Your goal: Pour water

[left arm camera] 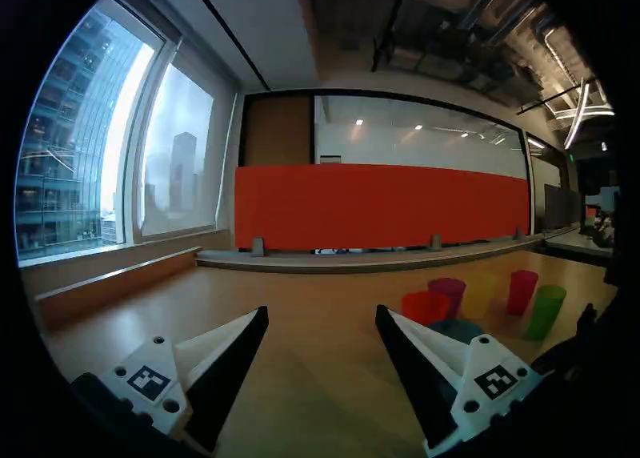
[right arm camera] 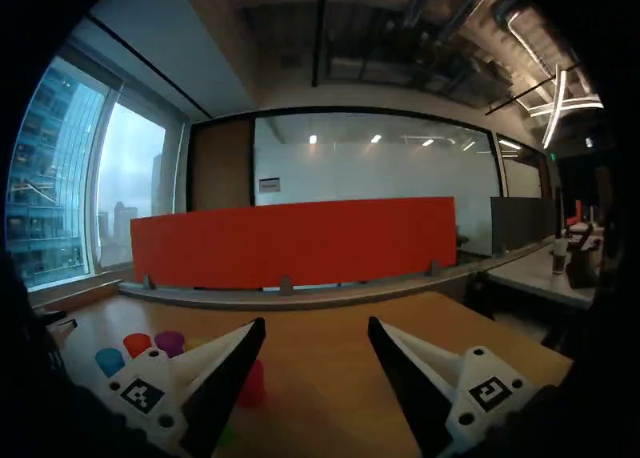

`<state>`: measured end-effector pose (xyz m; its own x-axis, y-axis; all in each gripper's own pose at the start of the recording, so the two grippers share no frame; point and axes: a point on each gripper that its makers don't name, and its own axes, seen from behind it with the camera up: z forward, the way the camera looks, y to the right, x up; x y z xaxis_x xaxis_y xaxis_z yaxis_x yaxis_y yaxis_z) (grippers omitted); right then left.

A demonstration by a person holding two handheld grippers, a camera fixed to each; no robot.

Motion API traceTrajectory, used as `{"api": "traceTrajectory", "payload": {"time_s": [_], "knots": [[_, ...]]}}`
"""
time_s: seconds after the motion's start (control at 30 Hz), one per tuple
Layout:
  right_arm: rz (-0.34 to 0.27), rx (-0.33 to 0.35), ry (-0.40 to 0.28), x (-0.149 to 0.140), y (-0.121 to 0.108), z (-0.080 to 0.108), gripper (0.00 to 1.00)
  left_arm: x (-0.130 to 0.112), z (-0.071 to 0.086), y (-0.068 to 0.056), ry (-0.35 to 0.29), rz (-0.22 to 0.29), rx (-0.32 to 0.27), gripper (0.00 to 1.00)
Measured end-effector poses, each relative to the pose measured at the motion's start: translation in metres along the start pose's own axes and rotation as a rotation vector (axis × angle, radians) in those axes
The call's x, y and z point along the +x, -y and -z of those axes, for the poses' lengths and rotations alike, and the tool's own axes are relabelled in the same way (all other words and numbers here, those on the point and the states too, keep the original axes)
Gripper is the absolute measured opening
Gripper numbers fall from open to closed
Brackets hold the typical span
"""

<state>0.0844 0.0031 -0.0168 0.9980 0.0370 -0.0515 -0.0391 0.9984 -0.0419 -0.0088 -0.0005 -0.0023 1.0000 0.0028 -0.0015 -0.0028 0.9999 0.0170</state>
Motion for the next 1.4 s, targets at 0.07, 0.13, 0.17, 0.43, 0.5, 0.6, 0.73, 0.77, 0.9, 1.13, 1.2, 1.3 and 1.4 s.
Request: {"api": "traceTrajectory", "payload": {"time_s": [0.07,0.13,0.17,0.43,0.5,0.6,0.73,0.77,0.9,1.13,1.2,1.3,1.4], "knots": [[-0.002,0.0,-0.001,0.001,0.0,0.0,0.99,0.0,0.0,0.0,0.0,-0.001,0.0,1.0],[-0.003,0.0,-0.002,0.001,-0.001,0.001,0.99,0.001,0.0,0.0,-0.001,-0.003,0.0,1.0],[-0.004,-0.001,-0.002,0.0,-0.001,0.001,0.99,0.001,0.0,0.0,-0.001,-0.005,0.0,1.0],[-0.001,-0.004,-0.007,0.001,-0.004,0.002,0.99,0.0,0.0,-0.001,0.0,-0.006,-0.001,1.0],[0.0,-0.005,-0.013,0.002,-0.005,0.002,0.99,0.0,0.0,-0.001,0.0,-0.006,-0.001,1.0],[-0.001,-0.005,-0.026,0.006,-0.005,0.002,0.99,0.0,0.0,-0.001,0.0,-0.007,-0.001,1.0],[0.004,0.008,-0.042,0.009,-0.003,0.001,0.99,0.0,0.0,-0.001,0.0,-0.007,-0.001,1.0],[0.005,0.009,-0.045,0.009,-0.003,0.001,0.99,0.0,0.0,-0.001,0.0,-0.007,-0.001,1.0],[0.006,0.019,-0.06,0.008,-0.001,-0.002,0.99,0.001,0.0,-0.001,0.0,-0.007,-0.001,1.0],[0.008,0.001,-0.092,0.0,-0.002,-0.009,0.99,0.0,0.0,0.0,0.0,-0.007,-0.001,1.0],[0.007,-0.003,-0.091,-0.006,-0.001,-0.01,0.99,0.0,0.0,0.0,0.0,-0.007,-0.001,1.0],[0.006,-0.001,-0.081,-0.018,0.003,-0.013,0.99,0.001,0.0,0.0,0.0,-0.007,-0.001,1.0],[0.016,-0.001,-0.076,-0.028,0.004,-0.014,0.99,0.001,0.0,0.0,0.0,-0.007,0.0,1.0]]}}
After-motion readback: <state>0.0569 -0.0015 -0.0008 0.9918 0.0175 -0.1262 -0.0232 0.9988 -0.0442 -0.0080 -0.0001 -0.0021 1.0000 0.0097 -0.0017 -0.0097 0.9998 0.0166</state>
